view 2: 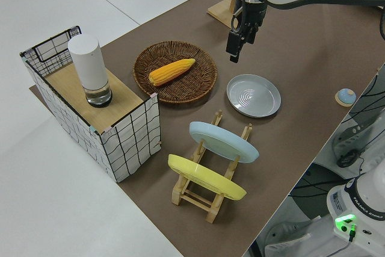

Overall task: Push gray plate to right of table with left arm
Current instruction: 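Lower the left gripper to the edge of the gray plate nearest it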

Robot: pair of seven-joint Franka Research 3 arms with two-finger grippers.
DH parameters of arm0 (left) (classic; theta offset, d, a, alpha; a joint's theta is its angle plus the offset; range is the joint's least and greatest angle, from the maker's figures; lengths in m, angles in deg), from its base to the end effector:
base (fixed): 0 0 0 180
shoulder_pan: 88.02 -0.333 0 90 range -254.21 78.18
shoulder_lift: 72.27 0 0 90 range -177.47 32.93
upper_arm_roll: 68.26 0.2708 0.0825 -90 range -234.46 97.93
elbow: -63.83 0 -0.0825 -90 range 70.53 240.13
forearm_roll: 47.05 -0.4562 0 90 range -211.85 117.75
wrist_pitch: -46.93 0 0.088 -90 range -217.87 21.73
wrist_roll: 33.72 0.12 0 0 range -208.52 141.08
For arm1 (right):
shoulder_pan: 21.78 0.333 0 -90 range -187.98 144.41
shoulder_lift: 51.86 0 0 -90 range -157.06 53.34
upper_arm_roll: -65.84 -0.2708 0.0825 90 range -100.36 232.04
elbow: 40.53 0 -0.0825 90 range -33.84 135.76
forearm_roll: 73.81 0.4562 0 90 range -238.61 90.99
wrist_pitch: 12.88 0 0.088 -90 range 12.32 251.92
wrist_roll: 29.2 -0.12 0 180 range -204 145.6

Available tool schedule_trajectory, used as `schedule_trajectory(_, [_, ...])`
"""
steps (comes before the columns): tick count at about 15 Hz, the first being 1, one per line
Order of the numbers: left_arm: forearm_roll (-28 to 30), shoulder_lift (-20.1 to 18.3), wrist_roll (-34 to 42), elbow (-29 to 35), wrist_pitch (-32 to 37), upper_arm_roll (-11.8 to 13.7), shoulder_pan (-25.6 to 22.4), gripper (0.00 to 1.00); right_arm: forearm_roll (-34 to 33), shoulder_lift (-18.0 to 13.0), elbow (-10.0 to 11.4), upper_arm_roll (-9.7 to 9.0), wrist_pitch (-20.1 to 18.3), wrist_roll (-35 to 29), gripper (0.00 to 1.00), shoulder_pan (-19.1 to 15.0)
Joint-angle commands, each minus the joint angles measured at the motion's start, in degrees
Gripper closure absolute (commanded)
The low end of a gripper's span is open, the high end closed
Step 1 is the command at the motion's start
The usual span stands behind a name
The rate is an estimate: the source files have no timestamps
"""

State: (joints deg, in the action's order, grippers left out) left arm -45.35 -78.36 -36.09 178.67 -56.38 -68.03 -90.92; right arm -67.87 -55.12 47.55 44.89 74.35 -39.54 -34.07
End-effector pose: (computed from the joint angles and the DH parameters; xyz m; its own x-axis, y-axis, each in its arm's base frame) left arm 0.5873 0.0293 0.4147 0.9901 0.1023 -0.0960 0.1051 -0.9942 0.0246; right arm 0.5982 0.1095 0.6133 0.9995 -0.0235 0.0230 -0.0214 -0.9959 -0.0884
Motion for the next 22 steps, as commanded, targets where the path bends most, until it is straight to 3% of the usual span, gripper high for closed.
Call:
schedule_trajectory(1, [1.1,-1.2,2.5,4.9,-3.0,-0.1,-0.7,0.01,0.9,0.4,-0.8,-0.23,-0.3,-0.1,0.005,-0.4])
schedule_trajectory(22, [1.2,-0.6,10.1,25.0,-20.3,0.0,-3.0,0.02,0.9,0.4,-0.8,-0.23,-0.3,-0.1,0.005,-0.4])
